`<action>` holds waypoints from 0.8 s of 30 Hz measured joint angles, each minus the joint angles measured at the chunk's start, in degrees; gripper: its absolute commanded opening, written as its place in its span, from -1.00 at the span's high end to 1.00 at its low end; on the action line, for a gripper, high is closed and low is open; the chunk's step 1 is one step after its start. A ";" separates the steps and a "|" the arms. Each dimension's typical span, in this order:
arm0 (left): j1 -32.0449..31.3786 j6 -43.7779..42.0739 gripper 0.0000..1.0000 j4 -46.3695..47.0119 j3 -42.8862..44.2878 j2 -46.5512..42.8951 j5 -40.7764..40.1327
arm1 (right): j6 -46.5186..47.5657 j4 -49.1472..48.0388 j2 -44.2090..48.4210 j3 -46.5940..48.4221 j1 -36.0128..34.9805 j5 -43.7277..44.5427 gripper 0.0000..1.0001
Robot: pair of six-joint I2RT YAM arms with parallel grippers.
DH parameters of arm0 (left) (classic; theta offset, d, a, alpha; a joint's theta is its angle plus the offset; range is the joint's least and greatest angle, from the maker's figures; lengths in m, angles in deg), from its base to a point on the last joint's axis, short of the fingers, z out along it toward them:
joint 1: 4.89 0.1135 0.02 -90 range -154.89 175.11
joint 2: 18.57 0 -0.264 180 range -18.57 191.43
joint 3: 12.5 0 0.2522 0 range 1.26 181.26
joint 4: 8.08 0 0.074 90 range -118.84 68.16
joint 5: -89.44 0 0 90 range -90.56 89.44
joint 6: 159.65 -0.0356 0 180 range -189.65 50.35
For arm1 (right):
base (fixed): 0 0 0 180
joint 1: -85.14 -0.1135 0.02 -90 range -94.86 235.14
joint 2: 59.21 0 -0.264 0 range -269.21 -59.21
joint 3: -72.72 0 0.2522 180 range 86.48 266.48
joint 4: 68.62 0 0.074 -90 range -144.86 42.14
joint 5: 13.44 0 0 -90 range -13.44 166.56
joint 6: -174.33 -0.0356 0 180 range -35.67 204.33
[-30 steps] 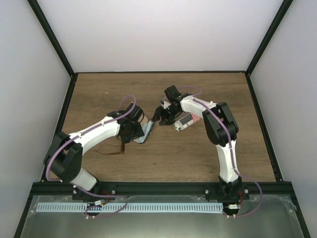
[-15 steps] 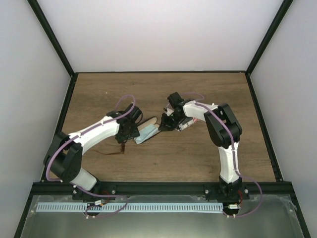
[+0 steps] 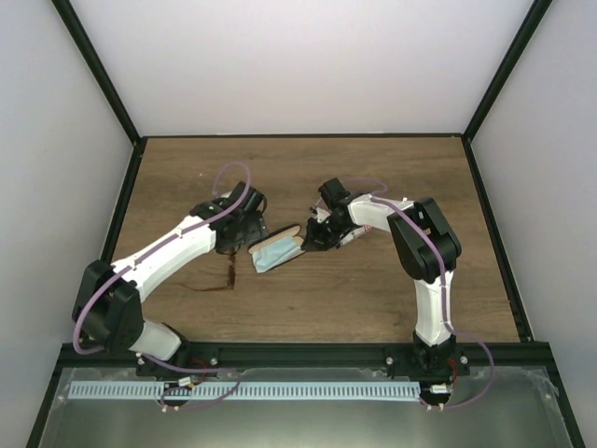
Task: Organize the sunglasses
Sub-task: Adjust the glasses cleaning cloth in the sunglasses case.
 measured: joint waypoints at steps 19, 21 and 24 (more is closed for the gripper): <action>1.95 -5.18 -0.55 4.00 11.80 23.32 1.46 | 1.11 -3.63 0.59 -2.60 0.07 -1.77 0.86; 1.88 -5.38 -0.55 4.11 12.04 23.32 2.71 | 1.16 -3.63 0.59 -2.60 0.07 -1.77 0.80; 1.88 -5.46 -0.55 4.09 12.04 23.32 4.02 | 1.36 -3.65 0.61 -2.60 0.04 -2.08 0.63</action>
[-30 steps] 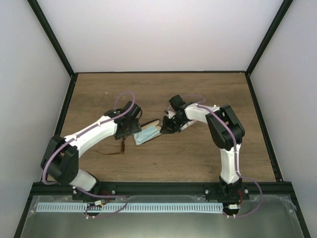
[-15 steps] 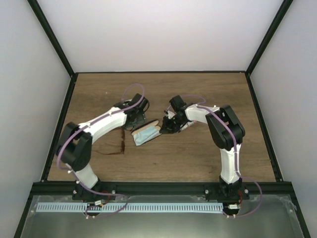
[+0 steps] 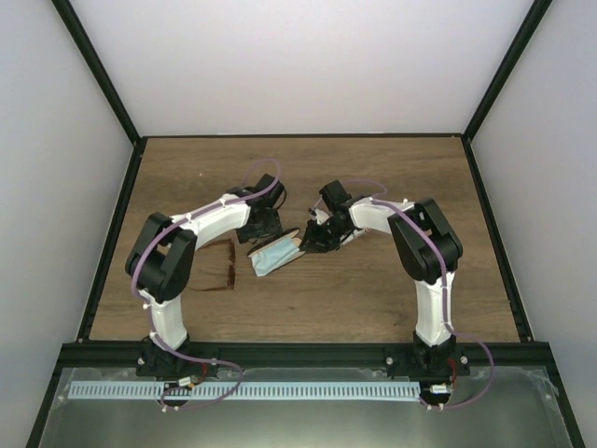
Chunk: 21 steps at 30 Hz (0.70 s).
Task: Organize the sunglasses
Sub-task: Adjust the glasses cleaning cloth in the sunglasses case.
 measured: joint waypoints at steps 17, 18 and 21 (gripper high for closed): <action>-1.07 -0.63 -0.56 -0.07 -0.31 -0.15 3.50 | 1.14 2.84 1.81 0.52 -0.11 1.29 0.00; -1.11 -0.63 -0.56 -0.07 -0.35 -0.20 3.54 | 1.05 3.34 2.01 0.72 -0.11 1.99 -0.02; -1.16 -0.68 -0.56 -0.09 -0.39 -0.24 3.72 | 1.07 5.46 2.71 1.42 -0.15 4.81 -0.05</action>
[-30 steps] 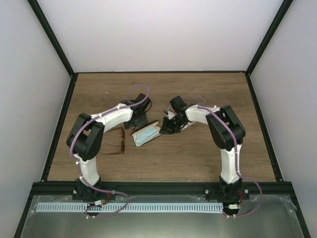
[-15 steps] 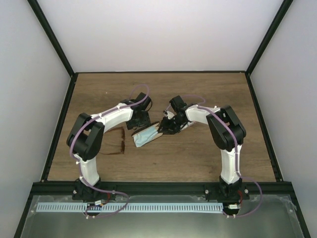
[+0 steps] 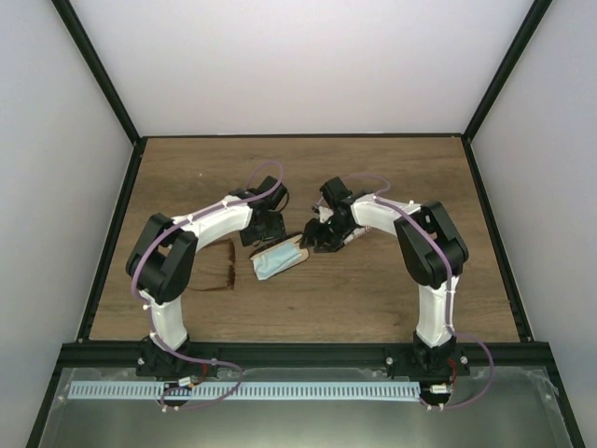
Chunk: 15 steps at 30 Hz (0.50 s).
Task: Organize the sunglasses
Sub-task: Adjust the glasses cleaning cloth in the sunglasses case.
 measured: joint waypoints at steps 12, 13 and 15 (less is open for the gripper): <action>-0.02 -0.35 -0.57 0.02 0.00 -0.02 0.52 | -1.01 4.37 6.12 1.29 -0.28 5.88 0.50; 0.00 -0.35 -0.57 0.07 0.00 -0.02 0.61 | -0.87 4.68 6.14 2.03 -0.48 5.90 0.52; -0.02 -0.35 -0.57 0.07 0.00 -0.02 0.87 | -0.74 4.92 6.03 3.34 -1.22 5.84 0.51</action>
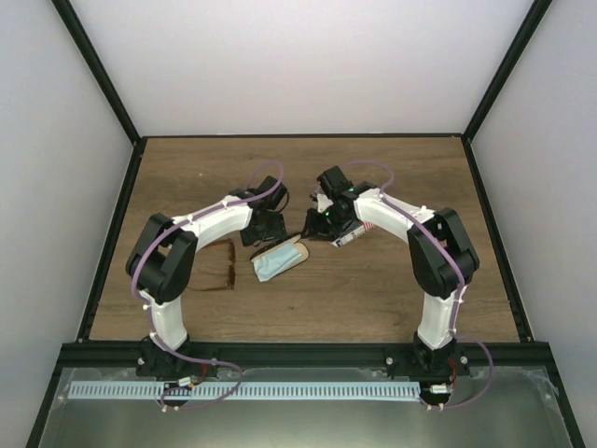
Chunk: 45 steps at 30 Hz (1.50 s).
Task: Organize the sunglasses
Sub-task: Adjust the glasses cleaning cloth in the sunglasses case.
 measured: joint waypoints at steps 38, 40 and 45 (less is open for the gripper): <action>0.02 -0.59 -0.58 -0.44 0.02 0.00 1.86 | -1.09 -1.14 -6.84 -0.22 -8.17 1.68 0.93; 0.00 -0.72 -0.58 -0.46 0.02 0.00 1.86 | -1.46 -1.16 -6.84 -0.22 -8.17 2.29 0.94; 0.02 -1.29 -0.58 -0.63 0.02 0.00 1.90 | -2.08 -1.11 -6.54 -0.22 -8.17 5.81 0.94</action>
